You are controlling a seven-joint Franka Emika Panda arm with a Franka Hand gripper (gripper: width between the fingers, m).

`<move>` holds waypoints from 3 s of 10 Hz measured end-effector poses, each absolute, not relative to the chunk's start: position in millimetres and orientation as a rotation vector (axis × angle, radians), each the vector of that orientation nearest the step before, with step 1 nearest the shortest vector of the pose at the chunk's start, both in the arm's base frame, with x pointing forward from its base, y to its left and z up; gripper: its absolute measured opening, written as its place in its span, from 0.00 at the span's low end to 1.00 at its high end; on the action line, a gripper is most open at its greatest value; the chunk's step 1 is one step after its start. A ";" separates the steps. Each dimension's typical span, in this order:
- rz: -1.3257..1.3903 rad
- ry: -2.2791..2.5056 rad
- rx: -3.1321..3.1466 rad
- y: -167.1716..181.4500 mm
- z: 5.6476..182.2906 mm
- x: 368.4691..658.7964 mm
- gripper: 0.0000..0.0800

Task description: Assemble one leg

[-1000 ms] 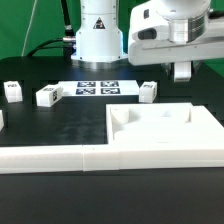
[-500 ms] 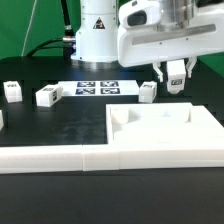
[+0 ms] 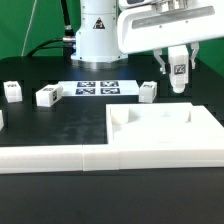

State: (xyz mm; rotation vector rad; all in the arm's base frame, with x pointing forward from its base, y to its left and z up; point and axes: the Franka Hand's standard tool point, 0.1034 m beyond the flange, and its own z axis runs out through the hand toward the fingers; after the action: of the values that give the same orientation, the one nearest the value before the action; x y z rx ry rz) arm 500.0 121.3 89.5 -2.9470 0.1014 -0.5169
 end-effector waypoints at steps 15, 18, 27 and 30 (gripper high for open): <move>-0.556 -0.201 -2.959 109.5 77.5 603.2 0.36; -0.557 -0.192 -2.950 114.1 68.3 616.5 0.36; -0.608 -0.185 -2.934 125.4 91.2 622.5 0.36; -0.604 -0.194 -2.936 124.6 88.8 621.9 0.36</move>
Offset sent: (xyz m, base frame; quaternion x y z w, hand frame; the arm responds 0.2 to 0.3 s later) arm 0.0621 -0.0205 0.0151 -0.0427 0.0281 -0.2010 0.9783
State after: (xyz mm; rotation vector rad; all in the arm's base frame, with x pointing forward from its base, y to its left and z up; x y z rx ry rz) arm 621.9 124.6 88.8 -2.9355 -0.1936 -0.6043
